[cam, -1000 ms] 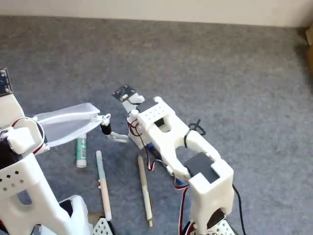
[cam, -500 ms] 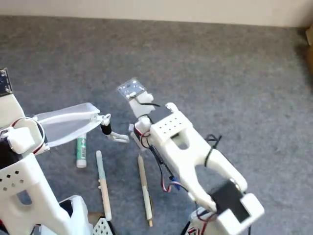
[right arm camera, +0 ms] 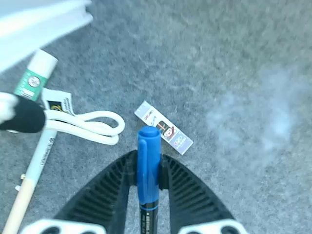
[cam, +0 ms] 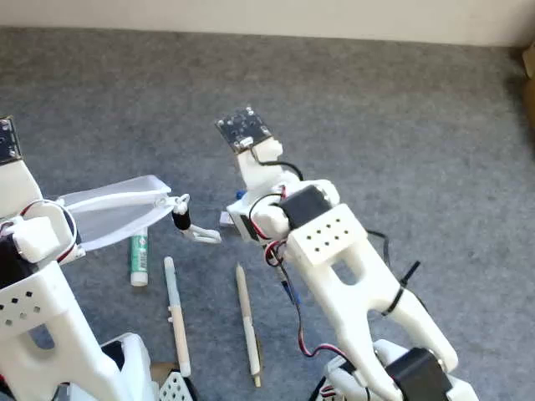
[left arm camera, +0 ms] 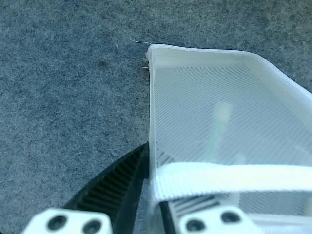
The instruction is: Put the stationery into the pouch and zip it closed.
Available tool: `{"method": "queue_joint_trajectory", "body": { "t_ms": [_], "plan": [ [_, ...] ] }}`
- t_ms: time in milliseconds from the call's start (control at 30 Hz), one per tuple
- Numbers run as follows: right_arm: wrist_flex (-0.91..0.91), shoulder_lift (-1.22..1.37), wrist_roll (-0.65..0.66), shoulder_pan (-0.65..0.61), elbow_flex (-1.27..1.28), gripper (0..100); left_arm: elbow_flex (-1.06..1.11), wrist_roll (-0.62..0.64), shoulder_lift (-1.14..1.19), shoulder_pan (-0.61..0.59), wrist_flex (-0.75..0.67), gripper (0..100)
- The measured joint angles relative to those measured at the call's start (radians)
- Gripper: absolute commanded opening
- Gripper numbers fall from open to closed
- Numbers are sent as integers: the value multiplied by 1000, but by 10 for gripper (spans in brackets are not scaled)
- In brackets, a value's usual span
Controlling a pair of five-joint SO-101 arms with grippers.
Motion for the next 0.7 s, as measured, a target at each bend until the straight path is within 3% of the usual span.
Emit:
{"method": "queue_joint_trajectory", "body": {
  "t_ms": [500, 700],
  "plan": [
    [-176, -287, 0, -80, 2, 5, -26, 8, 0, 26, 0, 7],
    [-282, -342, 0, -106, 2, 5, -60, 71, 2, 55, -3, 7]
  ]
}}
